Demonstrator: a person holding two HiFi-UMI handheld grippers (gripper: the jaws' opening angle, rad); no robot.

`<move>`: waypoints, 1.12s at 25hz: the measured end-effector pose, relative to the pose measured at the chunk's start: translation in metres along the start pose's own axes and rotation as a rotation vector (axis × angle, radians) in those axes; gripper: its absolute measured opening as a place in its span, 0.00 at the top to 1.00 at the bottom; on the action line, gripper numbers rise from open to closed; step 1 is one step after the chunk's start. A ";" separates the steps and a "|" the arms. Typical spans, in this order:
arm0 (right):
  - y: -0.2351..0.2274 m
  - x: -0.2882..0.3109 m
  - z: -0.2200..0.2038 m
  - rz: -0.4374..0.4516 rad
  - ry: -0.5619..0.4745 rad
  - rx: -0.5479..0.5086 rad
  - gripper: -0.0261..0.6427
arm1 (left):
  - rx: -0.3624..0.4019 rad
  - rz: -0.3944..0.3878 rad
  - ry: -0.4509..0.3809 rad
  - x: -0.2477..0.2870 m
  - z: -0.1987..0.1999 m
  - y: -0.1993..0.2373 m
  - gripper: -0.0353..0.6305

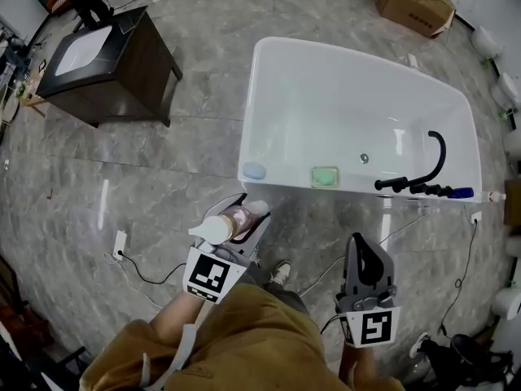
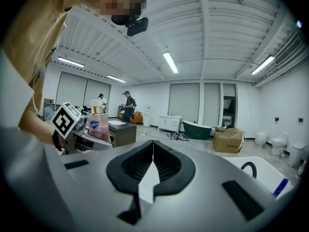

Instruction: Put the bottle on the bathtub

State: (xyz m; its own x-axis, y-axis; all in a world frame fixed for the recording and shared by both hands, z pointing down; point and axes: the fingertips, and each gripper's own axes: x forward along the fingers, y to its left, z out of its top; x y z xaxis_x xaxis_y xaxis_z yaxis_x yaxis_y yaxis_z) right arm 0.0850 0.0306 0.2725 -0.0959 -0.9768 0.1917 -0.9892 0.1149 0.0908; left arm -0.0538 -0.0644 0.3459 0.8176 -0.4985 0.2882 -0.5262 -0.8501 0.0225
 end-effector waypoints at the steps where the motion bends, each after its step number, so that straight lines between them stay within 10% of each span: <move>1: 0.000 0.002 -0.005 -0.003 0.009 0.004 0.95 | 0.002 -0.007 0.006 0.005 -0.004 0.001 0.61; 28: -0.012 0.045 -0.103 -0.040 0.046 0.105 0.95 | 0.032 -0.075 0.066 0.119 -0.092 0.011 0.61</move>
State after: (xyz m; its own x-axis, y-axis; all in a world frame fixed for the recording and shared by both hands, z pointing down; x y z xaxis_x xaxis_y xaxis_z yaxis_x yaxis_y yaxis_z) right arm 0.1040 0.0044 0.3809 -0.0536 -0.9705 0.2350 -0.9985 0.0543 -0.0032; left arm 0.0161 -0.1176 0.4680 0.8368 -0.4217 0.3492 -0.4552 -0.8902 0.0157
